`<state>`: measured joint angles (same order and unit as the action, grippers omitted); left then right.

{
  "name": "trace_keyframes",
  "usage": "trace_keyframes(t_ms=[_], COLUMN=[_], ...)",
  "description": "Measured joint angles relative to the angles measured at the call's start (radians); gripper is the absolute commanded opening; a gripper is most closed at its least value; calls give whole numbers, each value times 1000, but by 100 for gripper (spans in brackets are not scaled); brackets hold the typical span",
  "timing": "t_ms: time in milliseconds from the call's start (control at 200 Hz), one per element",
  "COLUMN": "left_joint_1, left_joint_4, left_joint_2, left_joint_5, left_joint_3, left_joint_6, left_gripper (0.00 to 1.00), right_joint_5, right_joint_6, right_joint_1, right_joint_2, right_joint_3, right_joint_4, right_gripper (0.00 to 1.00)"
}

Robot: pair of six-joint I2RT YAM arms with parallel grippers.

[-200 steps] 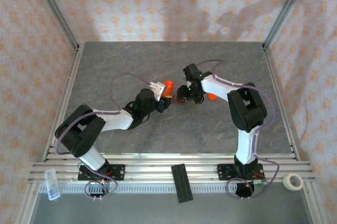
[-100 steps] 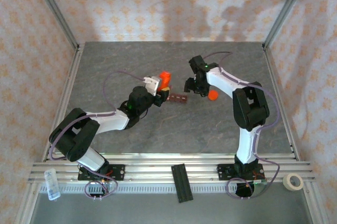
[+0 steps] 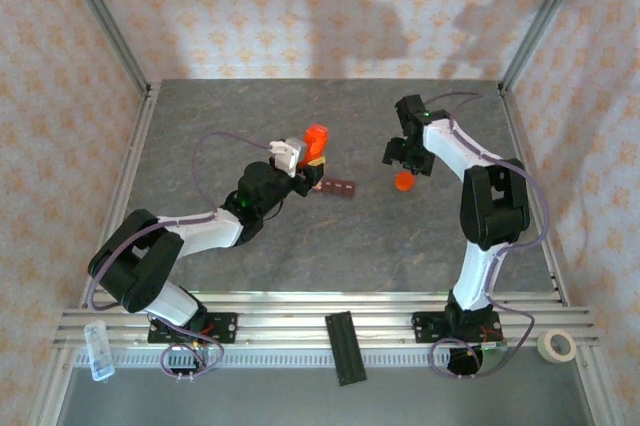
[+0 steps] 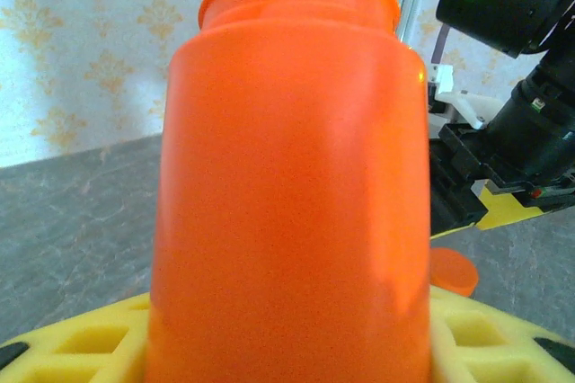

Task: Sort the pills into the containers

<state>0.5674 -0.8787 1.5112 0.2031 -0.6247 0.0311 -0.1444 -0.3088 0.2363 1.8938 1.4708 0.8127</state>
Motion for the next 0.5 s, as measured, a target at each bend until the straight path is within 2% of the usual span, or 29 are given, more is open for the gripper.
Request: trace_keyframes(t_ms=[245, 500], left_joint_1=[0, 0], left_joint_4=[-25, -20], left_joint_2=[-32, -47], left_joint_5=[16, 30], left_joint_3=[0, 0], left_joint_6=[-23, -31], left_gripper=[0, 0], right_joint_5=[15, 15], right_joint_6=[39, 65], right_joint_1=[-11, -11], right_joint_2=[76, 117], right_joint_3=[56, 53], right_joint_4=[29, 44], right_gripper=[79, 73])
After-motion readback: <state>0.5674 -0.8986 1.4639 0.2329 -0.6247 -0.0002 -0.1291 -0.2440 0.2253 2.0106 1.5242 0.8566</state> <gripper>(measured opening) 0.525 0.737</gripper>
